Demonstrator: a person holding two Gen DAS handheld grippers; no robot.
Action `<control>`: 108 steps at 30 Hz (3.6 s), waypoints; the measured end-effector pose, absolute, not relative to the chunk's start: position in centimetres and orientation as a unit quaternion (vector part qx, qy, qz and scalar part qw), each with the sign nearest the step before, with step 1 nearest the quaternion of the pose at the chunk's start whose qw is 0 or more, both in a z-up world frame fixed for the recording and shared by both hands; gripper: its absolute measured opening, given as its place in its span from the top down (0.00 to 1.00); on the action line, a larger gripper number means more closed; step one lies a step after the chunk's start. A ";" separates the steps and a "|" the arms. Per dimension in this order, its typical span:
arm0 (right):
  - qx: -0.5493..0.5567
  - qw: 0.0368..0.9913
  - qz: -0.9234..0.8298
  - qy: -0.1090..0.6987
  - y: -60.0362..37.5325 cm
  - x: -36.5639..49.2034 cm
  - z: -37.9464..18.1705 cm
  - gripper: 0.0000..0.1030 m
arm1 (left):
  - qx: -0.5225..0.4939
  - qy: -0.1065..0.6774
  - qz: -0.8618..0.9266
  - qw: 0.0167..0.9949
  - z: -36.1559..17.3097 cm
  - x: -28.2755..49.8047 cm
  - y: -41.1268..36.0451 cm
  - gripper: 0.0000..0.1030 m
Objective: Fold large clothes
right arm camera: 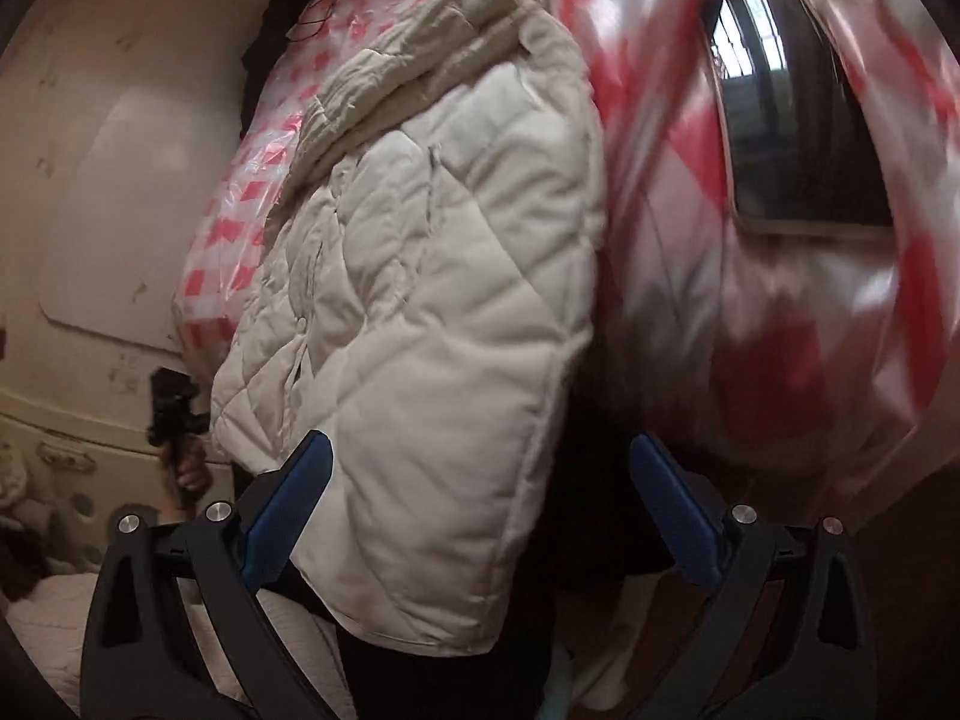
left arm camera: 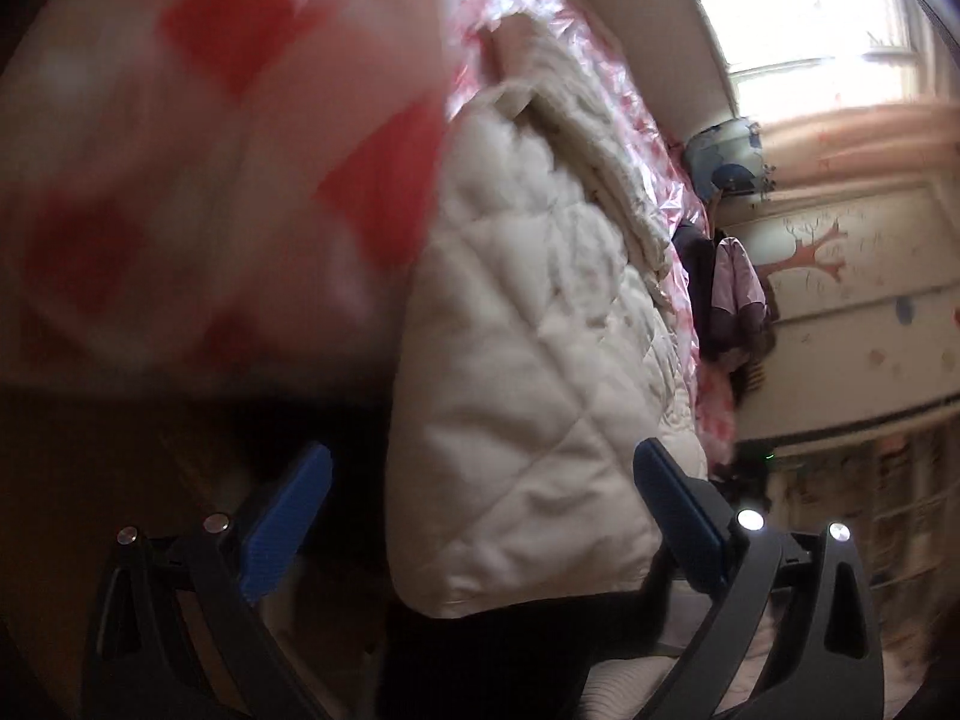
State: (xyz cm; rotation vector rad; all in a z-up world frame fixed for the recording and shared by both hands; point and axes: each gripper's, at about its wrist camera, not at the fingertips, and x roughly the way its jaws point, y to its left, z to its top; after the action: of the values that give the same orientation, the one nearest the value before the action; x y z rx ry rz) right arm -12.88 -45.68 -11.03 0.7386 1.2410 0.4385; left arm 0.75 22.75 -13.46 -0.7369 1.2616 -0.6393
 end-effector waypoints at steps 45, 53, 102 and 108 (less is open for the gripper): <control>0.433 0.748 0.356 0.354 -43.5 -14.9 -6.8 0.87 | -0.318 0.522 -0.356 0.707 -7.7 1.4 18.4 0.86; 0.405 0.754 0.340 0.390 -46.1 -15.2 -5.8 0.82 | -0.243 0.575 -0.370 0.688 -7.9 -0.3 18.8 0.80; 0.538 0.706 0.374 0.270 -45.7 -19.5 -11.3 0.85 | -0.300 0.501 -0.351 0.732 -9.2 -2.3 21.5 0.85; 0.536 0.710 0.410 0.201 -46.8 -15.3 -7.0 0.85 | -0.341 0.429 -0.380 0.745 -4.1 0.6 21.6 0.85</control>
State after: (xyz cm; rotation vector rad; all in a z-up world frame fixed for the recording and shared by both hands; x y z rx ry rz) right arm -15.31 -46.82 -7.05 1.1884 0.4455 0.9102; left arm 0.63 21.63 -4.06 -0.7472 0.9382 -0.8321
